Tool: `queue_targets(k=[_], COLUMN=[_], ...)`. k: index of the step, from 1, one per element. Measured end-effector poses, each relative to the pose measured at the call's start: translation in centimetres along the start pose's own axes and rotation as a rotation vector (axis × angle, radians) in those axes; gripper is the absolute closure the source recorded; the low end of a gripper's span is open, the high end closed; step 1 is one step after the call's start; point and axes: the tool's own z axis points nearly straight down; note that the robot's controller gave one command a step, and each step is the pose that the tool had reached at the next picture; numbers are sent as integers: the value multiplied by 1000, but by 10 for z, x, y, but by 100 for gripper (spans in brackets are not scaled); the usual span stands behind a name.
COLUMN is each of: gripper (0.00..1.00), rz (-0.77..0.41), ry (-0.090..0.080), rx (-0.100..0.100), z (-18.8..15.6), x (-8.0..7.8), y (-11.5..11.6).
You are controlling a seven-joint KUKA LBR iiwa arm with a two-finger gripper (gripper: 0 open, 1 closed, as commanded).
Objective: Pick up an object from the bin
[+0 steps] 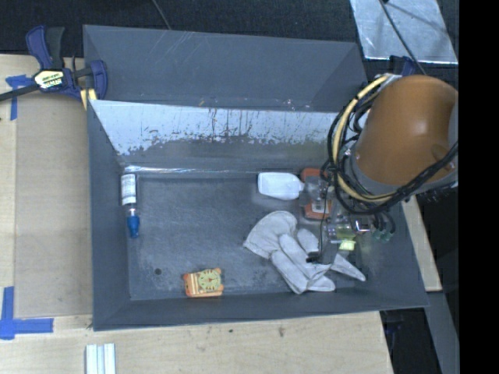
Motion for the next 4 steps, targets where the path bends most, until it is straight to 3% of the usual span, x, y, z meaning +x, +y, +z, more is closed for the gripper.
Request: queue_targets(k=[1, 2, 3, 4], gripper=[0, 0, 0, 0], rz=[-1, -76, -11, 37], ry=[-9, -13, -4, -6], rx=[0, 2, 0, 0], z=[-4, 76, 99, 88], x=[-2, 5, 8, 13], y=[0, -32, -39, -30])
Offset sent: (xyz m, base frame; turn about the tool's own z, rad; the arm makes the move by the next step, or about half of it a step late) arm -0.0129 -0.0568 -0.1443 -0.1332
